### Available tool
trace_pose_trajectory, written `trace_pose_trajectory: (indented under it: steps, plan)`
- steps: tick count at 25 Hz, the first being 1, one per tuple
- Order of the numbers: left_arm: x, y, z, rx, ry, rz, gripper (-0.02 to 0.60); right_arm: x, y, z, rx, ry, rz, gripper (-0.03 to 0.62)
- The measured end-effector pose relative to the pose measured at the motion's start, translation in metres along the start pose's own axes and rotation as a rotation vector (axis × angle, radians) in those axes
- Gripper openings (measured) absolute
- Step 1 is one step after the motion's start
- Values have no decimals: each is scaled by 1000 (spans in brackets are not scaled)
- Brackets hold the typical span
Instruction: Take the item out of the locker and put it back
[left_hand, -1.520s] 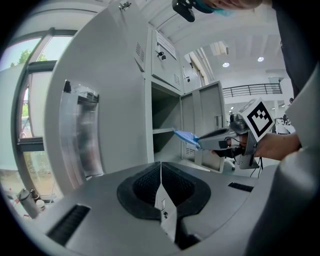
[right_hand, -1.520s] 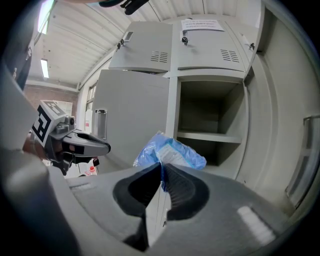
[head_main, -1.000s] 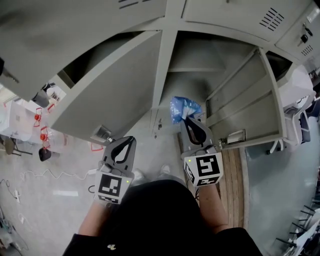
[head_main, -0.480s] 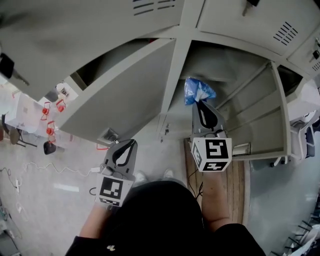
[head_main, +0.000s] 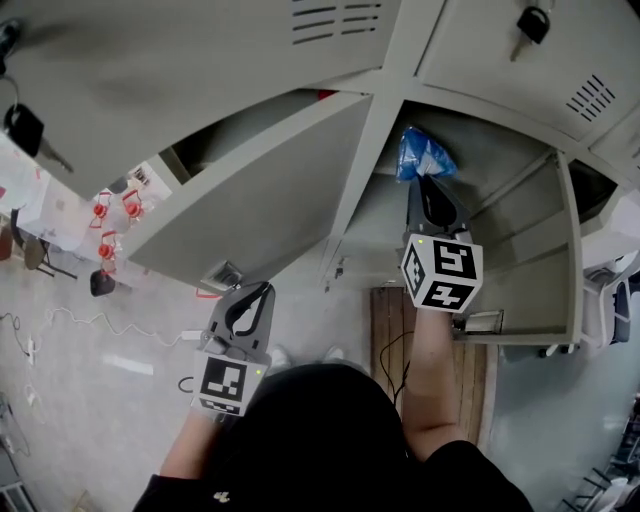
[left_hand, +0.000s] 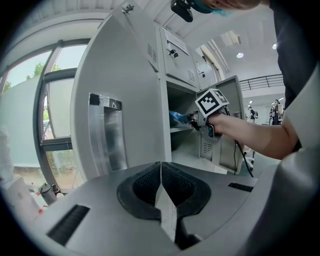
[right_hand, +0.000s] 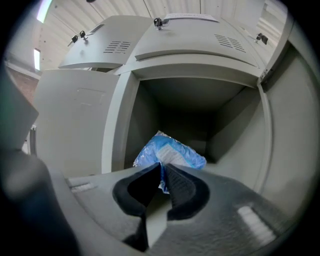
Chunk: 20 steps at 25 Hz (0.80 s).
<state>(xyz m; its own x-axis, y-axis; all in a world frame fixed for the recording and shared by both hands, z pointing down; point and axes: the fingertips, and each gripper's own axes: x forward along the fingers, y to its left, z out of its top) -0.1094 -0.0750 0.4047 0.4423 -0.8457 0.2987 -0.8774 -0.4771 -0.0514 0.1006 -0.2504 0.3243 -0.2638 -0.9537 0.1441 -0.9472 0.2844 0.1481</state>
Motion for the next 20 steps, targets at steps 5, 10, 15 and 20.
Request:
trace_pose_trajectory:
  steps: [5, 10, 15, 20]
  plan:
    - [1, 3, 0, -9, 6, 29, 13, 27, -15, 7, -25, 15, -20, 32]
    - [2, 7, -2, 28, 2, 41, 14, 52, -26, 11, -61, 39, -38, 34]
    - [2, 8, -1, -36, 14, 70, 13, 72, -32, 13, -88, 61, -48, 35]
    - [2, 10, -1, -14, 12, 73, 12, 87, -33, 3, -121, 101, -45, 38]
